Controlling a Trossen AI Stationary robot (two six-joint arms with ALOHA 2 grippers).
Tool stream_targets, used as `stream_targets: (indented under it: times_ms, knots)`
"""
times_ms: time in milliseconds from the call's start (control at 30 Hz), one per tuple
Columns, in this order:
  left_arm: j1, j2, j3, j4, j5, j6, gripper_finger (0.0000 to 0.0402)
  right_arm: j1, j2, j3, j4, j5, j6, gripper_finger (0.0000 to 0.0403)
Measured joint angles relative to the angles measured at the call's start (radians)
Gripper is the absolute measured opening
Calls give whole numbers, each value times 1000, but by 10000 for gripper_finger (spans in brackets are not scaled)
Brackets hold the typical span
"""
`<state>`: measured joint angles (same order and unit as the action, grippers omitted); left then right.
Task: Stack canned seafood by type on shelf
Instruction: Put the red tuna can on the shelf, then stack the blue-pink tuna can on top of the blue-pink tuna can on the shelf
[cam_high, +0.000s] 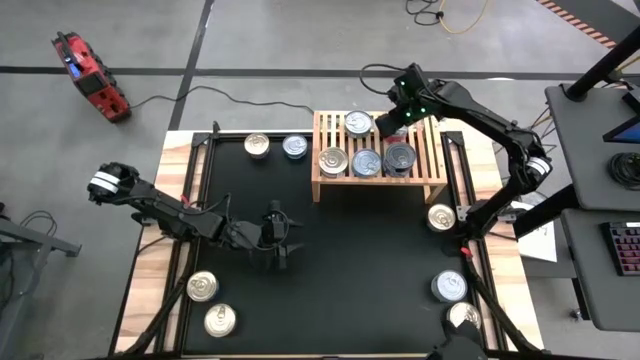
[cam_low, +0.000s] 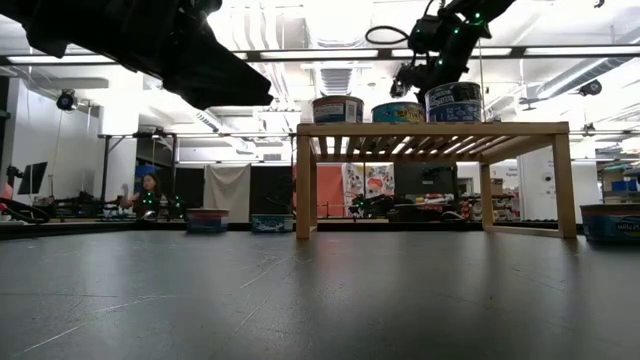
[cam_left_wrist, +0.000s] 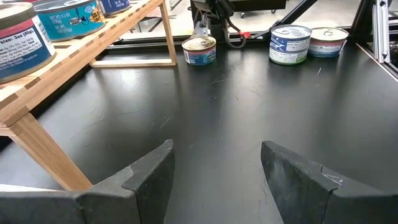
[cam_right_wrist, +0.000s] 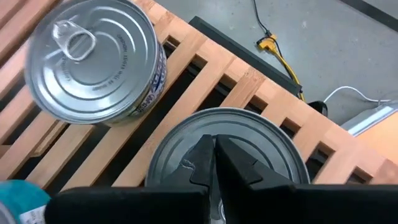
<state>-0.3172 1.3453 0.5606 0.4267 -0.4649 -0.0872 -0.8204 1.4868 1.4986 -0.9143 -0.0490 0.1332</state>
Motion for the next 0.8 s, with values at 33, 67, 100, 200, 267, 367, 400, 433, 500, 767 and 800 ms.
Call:
stream_targets:
  times_ms: [33, 67, 100, 200, 267, 367, 400, 433, 500, 767, 800]
  knots:
    - [0, 0, 0, 0, 0, 0, 222, 0, -9, 0, 3, 0, 1, 9]
    - [0, 0, 0, 0, 0, 0, 222, 0, -19, 0, 4, 0, 1, 9]
    - [0, 0, 0, 0, 0, 0, 222, 0, -31, 0, 5, 0, 1, 9]
    - [0, 0, 0, 0, 0, -4, 222, 2, -63, 0, 8, 0, 4, 9]
    - [0, 0, 0, 0, 0, -10, 222, 10, -93, 0, 9, 0, 4, 9]
    - [0, 0, 0, 0, 0, -32, 222, 34, -157, 0, 21, 0, 4, 9]
    - [0, 0, 0, -1, 2, -50, 222, 48, -181, 0, 27, 0, 6, 9]
    - [-1, 0, 0, -6, 6, -78, 222, 66, -204, -2, 39, 1, 11, 9]
    - [-1, 0, 0, -12, 31, -101, 222, 120, -250, -16, 74, 2, 23, 9]
    - [-48, 0, 175, -368, 140, -217, 222, 463, -363, -135, 153, 130, 61, 9]
    - [-62, 4, 209, -439, 138, -231, 221, 508, -372, -149, 157, 170, 73, 9]
